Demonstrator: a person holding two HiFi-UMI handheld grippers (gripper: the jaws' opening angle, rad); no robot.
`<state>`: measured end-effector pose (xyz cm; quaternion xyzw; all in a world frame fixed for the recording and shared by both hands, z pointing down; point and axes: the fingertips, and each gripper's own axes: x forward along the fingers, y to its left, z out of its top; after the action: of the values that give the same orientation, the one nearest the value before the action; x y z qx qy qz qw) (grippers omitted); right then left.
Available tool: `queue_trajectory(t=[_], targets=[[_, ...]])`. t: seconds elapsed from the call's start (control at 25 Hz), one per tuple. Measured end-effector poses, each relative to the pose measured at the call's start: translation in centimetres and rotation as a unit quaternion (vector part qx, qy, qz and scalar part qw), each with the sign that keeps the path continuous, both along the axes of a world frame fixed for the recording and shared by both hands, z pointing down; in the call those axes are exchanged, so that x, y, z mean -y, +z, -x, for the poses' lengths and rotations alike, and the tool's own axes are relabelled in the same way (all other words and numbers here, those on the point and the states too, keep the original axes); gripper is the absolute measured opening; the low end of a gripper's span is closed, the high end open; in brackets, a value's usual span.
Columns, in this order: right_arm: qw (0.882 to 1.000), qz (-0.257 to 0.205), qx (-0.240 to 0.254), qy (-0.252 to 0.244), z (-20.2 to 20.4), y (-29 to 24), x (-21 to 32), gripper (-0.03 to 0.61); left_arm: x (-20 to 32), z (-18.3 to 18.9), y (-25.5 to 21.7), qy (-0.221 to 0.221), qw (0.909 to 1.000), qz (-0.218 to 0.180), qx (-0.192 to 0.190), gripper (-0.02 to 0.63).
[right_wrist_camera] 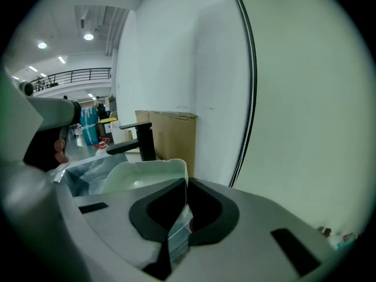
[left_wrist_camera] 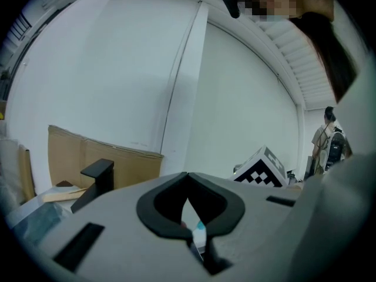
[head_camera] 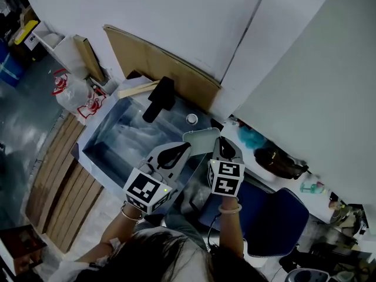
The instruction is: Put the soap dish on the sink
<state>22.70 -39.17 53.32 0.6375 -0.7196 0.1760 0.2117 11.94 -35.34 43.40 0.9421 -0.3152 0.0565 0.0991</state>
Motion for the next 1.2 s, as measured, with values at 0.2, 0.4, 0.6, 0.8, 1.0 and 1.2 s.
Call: queue_trajectory(t=[0.2,0.4,0.6,0.8,1.0,1.2], targets=[[1.0,0.006,-0.006,-0.012,-0.3,1.5,1.4,0.031,0.8,-0.4,0.7,-0.005,1.0,0.007,0.003,0.008],[0.999,0.013,-0.013,-0.029,-0.4,3.1,2.7,0.031,1.4,-0.7,1.6,-0.008,0.9998,0.014,0.007,0.008],[0.999,0.014,-0.026,-0.038,-0.6,4.4,3.7,0.031,2.1,-0.8,2.8,-0.011,0.9996,0.02,0.015,0.008],[0.999,0.022,-0.022,-0.044,-1.0,5.8,4.6,0.031,2.7,-0.9,3.9,-0.018,0.9992,0.03,0.021,0.008],[0.998,0.033,-0.013,-0.044,-1.4,7.4,4.9,0.031,2.8,-1.5,4.5,-0.014,0.9991,0.033,0.024,0.008],[0.998,0.041,-0.01,-0.041,-1.9,8.6,5.1,0.031,3.0,-2.0,5.0,-0.01,0.9989,0.038,0.025,0.008]])
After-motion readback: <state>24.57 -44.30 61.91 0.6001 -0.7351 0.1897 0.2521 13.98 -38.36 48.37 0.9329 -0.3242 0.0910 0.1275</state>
